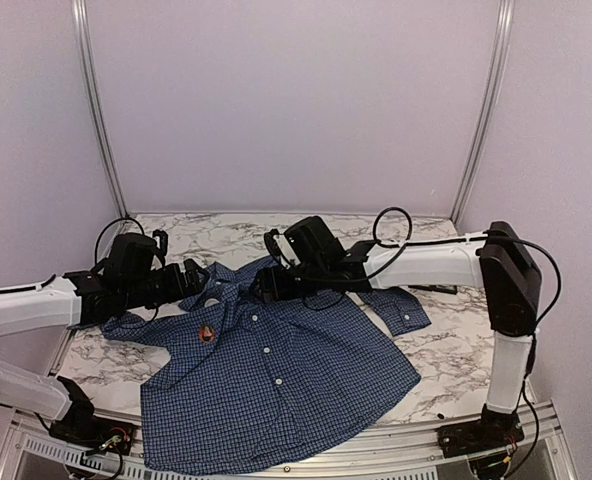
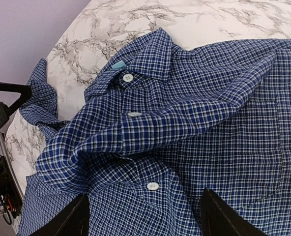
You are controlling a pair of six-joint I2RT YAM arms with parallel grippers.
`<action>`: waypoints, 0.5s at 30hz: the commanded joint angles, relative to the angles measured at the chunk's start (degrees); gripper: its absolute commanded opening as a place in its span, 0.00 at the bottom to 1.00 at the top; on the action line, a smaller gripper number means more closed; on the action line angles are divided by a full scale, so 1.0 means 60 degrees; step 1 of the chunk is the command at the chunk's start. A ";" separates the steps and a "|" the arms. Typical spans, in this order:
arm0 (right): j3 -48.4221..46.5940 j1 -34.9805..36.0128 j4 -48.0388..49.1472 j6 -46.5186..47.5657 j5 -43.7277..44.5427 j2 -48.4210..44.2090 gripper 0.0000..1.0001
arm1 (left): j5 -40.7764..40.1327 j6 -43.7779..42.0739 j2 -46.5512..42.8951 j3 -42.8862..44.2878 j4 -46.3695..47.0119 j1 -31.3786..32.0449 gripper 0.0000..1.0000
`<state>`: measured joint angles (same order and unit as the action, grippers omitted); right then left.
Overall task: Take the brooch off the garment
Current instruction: Pick up the brooch from the flattened clothing.
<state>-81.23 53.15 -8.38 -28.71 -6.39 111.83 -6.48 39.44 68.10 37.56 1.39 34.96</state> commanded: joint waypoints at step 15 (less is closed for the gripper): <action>-0.1395 0.0414 -0.0652 -0.0294 0.0631 0.1096 0.74 | 0.0758 -0.0239 0.0608 -0.0066 0.0043 -0.0260 0.98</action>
<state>-88.79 55.13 -11.49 -29.78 -4.82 120.11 -3.64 38.37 70.11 36.95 1.41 33.78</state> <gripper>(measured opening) 0.740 0.988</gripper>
